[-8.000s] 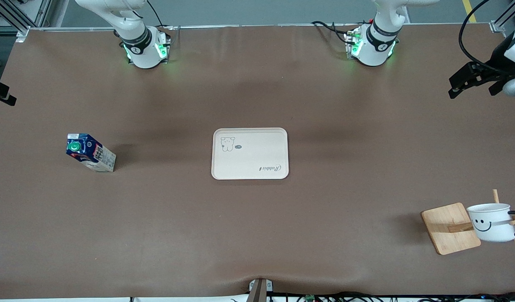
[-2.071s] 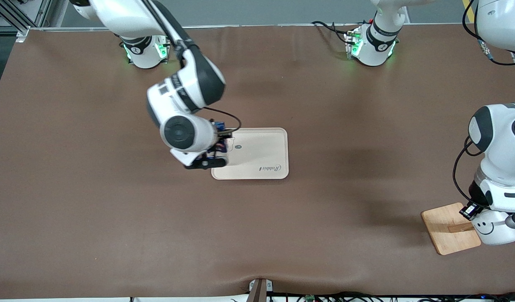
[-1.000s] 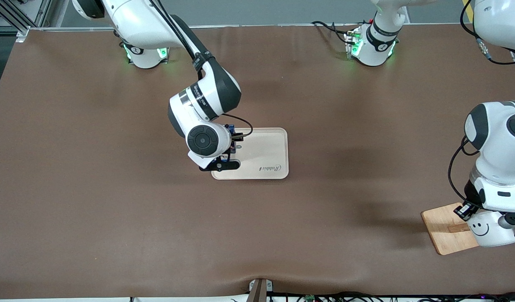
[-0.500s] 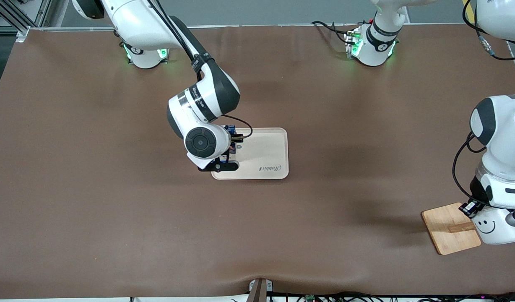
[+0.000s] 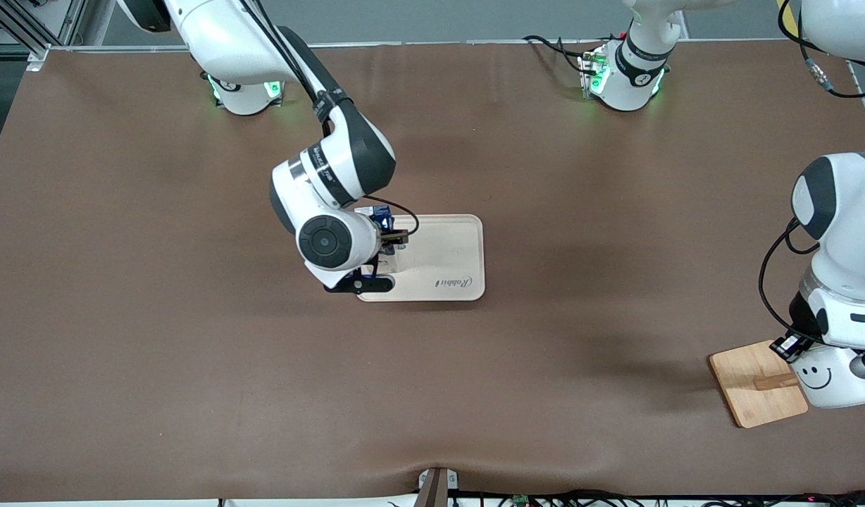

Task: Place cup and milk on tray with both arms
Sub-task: 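Carry the milk carton with the right gripper and lower it onto the tray, then open the right gripper and withdraw it while the left gripper lifts the mug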

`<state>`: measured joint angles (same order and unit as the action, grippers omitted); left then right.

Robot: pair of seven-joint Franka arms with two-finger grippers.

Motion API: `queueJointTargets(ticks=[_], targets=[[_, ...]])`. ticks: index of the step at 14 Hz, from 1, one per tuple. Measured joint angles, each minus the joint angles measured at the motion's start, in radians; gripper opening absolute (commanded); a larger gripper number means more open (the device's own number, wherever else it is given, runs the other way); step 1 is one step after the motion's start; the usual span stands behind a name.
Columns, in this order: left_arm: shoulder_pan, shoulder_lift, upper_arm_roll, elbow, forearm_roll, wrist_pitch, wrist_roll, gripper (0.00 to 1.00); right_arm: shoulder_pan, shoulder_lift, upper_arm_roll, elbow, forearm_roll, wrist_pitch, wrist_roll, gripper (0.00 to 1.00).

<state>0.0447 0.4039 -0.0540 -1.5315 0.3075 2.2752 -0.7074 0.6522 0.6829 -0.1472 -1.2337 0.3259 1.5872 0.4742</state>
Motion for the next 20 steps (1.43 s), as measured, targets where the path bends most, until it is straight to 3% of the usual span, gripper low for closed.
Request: queueJointTargets(ticks=[5, 10, 12, 15, 20], targets=[[0.0, -0.01, -0.027, 0.028, -0.012, -0.019, 0.0, 0.0, -0.123, -0.042, -0.01, 0.176, 0.0, -0.141, -0.005, 1.0], [-0.004, -0.01, -0.035, 0.029, -0.098, -0.02, 0.0, 0.0, -0.382, -0.169, -0.019, 0.201, -0.009, -0.303, -0.178, 1.0], [-0.007, -0.01, -0.047, 0.029, -0.126, -0.021, 0.0, 0.0, -0.467, -0.216, -0.021, 0.203, -0.099, -0.339, -0.209, 1.0], [-0.011, -0.01, -0.072, 0.03, -0.143, -0.026, -0.002, 0.0, -0.508, -0.307, -0.021, 0.199, -0.264, -0.356, -0.216, 1.0], [-0.014, -0.01, -0.117, 0.035, -0.184, -0.07, -0.005, 0.0, -0.616, -0.467, -0.022, 0.077, -0.305, -0.323, -0.297, 1.0]])
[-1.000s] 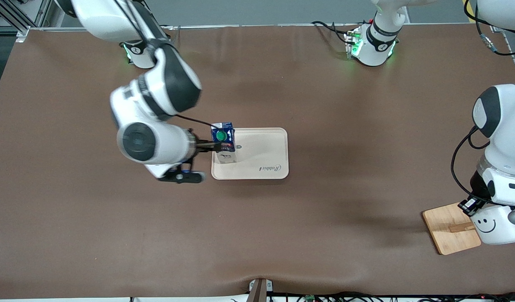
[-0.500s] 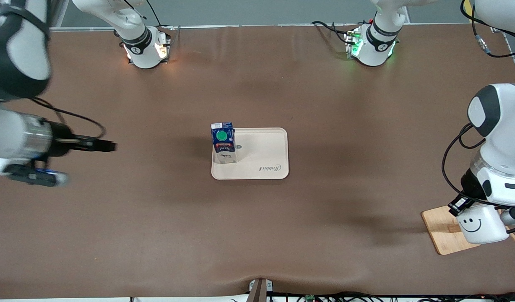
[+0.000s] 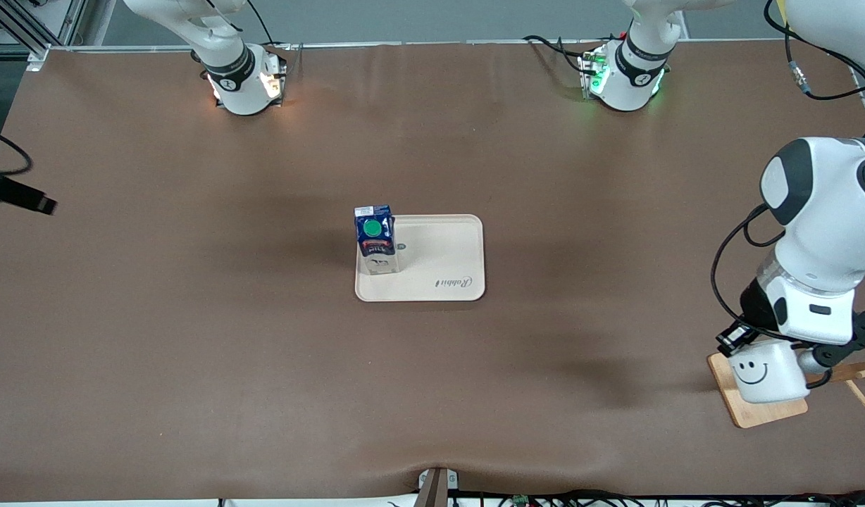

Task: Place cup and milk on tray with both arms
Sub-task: 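Open the right gripper and withdraw it while the left gripper lifts the mug, then carry the mug off the stand with the left gripper toward the tray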

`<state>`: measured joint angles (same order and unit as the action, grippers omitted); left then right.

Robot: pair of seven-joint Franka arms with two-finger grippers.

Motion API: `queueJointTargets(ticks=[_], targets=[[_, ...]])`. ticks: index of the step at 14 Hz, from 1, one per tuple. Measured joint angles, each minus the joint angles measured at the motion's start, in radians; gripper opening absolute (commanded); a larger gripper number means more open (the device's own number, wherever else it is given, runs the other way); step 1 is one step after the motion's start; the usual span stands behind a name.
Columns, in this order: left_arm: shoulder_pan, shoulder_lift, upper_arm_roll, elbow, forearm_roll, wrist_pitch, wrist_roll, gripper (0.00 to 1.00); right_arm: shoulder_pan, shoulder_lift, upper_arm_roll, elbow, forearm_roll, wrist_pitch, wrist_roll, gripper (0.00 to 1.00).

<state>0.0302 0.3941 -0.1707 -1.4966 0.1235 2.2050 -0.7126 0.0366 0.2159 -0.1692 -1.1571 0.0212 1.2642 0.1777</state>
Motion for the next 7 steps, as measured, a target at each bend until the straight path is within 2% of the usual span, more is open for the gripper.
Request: queueJointTargets(ticks=[2, 5, 7], targets=[[-0.002, -0.001, -0.015, 0.006, -0.038, -0.031, -0.014, 0.0, -0.004, -0.069, 0.002, -0.091, -0.021, 0.053, -0.012, 1.0], [-0.003, -0.003, -0.077, 0.009, -0.044, -0.094, -0.102, 0.0, -0.011, -0.15, 0.004, -0.243, -0.031, 0.147, -0.094, 1.0], [-0.005, -0.003, -0.127, 0.009, -0.045, -0.129, -0.165, 0.0, -0.016, -0.171, 0.005, -0.285, -0.031, 0.163, -0.132, 1.0]])
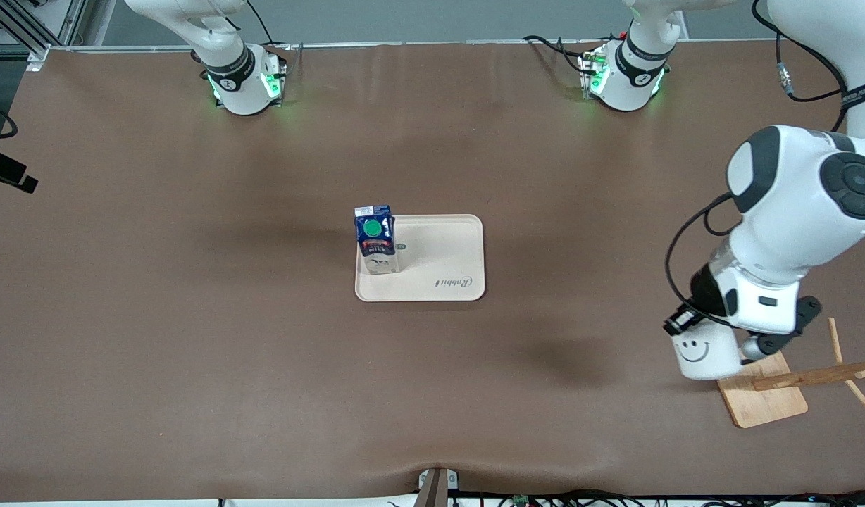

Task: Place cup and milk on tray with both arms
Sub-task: 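Carry the mug off the stand with the left gripper toward the tray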

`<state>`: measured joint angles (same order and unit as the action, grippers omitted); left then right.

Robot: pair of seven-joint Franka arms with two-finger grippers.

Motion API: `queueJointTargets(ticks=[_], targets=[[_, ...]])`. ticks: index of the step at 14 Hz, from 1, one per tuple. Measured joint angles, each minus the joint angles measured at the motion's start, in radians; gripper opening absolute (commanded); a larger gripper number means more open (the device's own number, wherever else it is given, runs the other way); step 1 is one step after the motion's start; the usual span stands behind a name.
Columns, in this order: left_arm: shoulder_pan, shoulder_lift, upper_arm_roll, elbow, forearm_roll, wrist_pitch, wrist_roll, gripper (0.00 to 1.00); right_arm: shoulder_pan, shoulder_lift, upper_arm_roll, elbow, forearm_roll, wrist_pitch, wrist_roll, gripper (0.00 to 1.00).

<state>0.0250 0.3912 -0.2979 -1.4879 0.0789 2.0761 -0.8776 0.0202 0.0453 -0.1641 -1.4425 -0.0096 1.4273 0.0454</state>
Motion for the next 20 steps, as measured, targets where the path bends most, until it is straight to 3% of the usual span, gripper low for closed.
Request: queueJointTargets(ticks=[7, 9, 12, 20], targets=[[-0.005, 0.002, -0.153, -0.007, -0.007, -0.068, -0.236, 0.0, -0.013, -0.024, 0.005, -0.01, -0.002, -0.004, -0.015, 1.0], [-0.007, 0.008, -0.185, -0.01, -0.063, -0.08, -0.292, 0.0, -0.013, -0.024, 0.009, -0.013, -0.002, 0.004, -0.016, 1.0], [-0.009, 0.013, -0.194, -0.013, -0.159, -0.123, -0.306, 0.0, -0.011, -0.024, 0.016, -0.017, -0.002, 0.01, -0.016, 1.0], [-0.028, 0.023, -0.195, -0.014, -0.169, -0.224, -0.381, 0.0, -0.005, -0.024, 0.022, -0.023, -0.002, 0.009, -0.02, 1.0]])
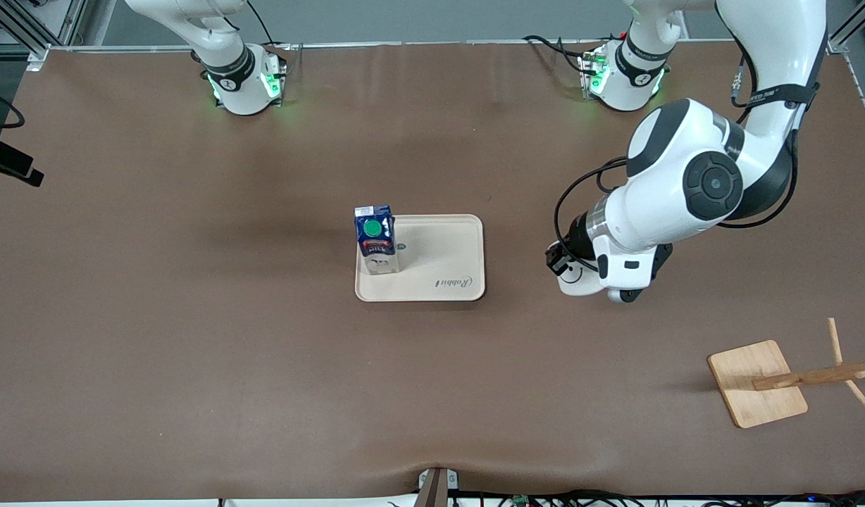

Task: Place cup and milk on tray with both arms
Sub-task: 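Carry the mug off the stand with the left gripper toward the tray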

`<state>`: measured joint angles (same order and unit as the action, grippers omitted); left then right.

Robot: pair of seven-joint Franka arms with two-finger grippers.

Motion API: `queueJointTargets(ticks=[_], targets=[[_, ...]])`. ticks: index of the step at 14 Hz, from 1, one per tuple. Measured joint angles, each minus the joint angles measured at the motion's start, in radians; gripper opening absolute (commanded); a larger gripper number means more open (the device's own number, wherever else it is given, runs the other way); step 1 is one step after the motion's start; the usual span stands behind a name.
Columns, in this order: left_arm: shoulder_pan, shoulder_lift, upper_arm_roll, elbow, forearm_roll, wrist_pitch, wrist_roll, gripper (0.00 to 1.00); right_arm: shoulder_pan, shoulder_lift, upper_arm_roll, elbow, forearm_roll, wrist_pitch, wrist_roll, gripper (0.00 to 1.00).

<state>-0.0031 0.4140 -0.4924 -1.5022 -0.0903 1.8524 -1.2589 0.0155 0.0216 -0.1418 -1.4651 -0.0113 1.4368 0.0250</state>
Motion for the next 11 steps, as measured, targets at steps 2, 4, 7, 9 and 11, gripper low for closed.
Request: queueJointTargets(ticks=[2, 4, 7, 9, 11], targets=[[-0.009, 0.007, -0.001, 0.0, -0.032, 0.0, -0.02, 0.0, 0.008, 0.0, 0.002, 0.0, 0.0, 0.0, -0.015, 1.0], [-0.011, 0.015, -0.001, 0.0, -0.107, -0.001, -0.023, 0.0, 0.01, -0.001, 0.002, 0.0, 0.0, 0.001, -0.043, 1.0], [-0.011, 0.03, 0.0, -0.001, -0.212, -0.002, -0.024, 0.0, 0.01, -0.002, 0.001, -0.004, 0.0, 0.001, -0.056, 1.0], [-0.011, 0.05, 0.0, -0.005, -0.298, -0.003, -0.025, 0.0, 0.01, -0.015, 0.001, -0.028, 0.0, 0.008, -0.06, 1.0], [-0.011, 0.073, 0.0, -0.013, -0.377, -0.005, -0.025, 0.0, 0.01, -0.032, 0.001, -0.054, 0.0, 0.024, -0.079, 1.0]])
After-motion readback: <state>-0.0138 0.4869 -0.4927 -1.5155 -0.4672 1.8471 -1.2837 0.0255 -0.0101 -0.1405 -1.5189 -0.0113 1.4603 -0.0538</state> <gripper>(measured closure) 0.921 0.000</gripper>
